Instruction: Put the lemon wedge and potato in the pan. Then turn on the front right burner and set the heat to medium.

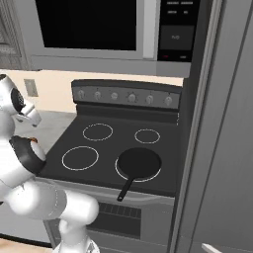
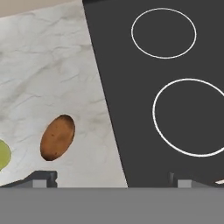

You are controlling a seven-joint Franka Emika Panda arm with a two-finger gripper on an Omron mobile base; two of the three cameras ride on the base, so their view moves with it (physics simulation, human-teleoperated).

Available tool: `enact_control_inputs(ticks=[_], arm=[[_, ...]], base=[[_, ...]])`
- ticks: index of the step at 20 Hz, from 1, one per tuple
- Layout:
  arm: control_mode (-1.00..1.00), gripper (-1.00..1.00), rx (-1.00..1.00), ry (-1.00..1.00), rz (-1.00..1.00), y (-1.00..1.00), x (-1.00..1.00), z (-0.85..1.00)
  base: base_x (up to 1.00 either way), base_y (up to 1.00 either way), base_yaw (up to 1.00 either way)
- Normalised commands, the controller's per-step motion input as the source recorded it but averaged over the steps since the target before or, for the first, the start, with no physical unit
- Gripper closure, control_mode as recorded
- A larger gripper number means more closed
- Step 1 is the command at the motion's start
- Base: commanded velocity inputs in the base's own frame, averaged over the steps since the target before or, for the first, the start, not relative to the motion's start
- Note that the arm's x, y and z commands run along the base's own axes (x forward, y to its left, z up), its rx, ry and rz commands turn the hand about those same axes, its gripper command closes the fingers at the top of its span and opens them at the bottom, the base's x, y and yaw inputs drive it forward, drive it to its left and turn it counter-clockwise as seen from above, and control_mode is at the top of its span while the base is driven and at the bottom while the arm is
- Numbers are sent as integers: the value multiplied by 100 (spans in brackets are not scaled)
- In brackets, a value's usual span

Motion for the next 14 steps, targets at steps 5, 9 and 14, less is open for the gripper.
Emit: enact_control_inputs(ticks=[5,9,14], arm=[[-100,-100,1,5,0,49,19,-23],[-100,-100,1,1,0,42,18,-20],[-100,-100,0,12,0,46,29,-38]], base=[[0,0,0],[0,0,0],[0,0,0]])
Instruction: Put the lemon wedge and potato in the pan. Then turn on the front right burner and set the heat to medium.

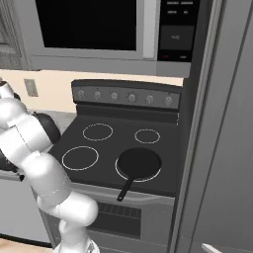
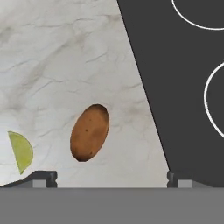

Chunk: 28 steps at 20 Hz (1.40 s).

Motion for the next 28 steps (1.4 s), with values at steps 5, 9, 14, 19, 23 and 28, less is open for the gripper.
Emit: enact_control_inputs(ticks=[5,9,14,19,23,28], arm=[[-100,-100,0,7,0,14,32,-13],[-100,-100,0,22,0,0,23,-19],[-100,-100,0,2,0,9,25,-16],[-100,-100,0,0,0,11,9,-12],[-100,-100,0,1,0,0,1,-23],[-100,-100,0,9,-3,-2,0,-51]], base=[[0,0,0],[0,0,0],[0,0,0],[0,0,0],[0,0,0],[0,0,0]])
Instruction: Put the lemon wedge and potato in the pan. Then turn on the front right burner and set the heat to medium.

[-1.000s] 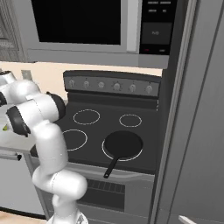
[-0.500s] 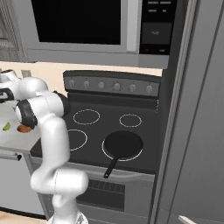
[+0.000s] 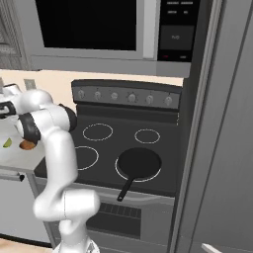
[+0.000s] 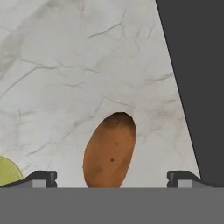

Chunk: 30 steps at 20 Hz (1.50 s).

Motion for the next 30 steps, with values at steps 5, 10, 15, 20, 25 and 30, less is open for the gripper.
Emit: enact_control_inputs(ticks=[5,10,15,20,25,30], arm=[[-100,-100,3,3,-1,0,0,-29],[-100,-100,0,0,-1,-7,0,-17],[-100,-100,0,1,-4,-11,0,-16],[-100,-100,0,5,-7,-11,-7,-9],[-100,-100,0,4,-6,-4,-22,-11],[-100,-100,0,12,-1,0,-8,-27]], base=[[0,0,0],[0,0,0],[0,0,0],[0,0,0],[0,0,0],[0,0,0]])
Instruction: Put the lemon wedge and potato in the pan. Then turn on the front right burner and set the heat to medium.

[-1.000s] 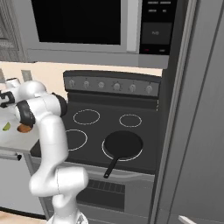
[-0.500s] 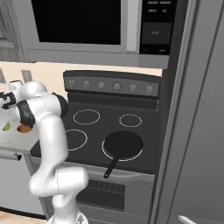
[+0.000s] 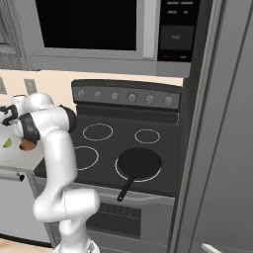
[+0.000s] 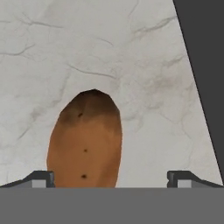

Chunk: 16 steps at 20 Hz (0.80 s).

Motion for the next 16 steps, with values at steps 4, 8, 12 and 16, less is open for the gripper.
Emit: enact_control_inputs(ticks=[4,8,12,16], arm=[[-100,-100,-5,10,0,0,0,-48],[-100,-100,-3,3,0,0,1,-49],[-100,-100,1,0,0,0,0,-15],[-100,-100,0,0,0,0,0,-10]], base=[[0,0,0],[0,0,0],[0,0,0],[0,0,0]])
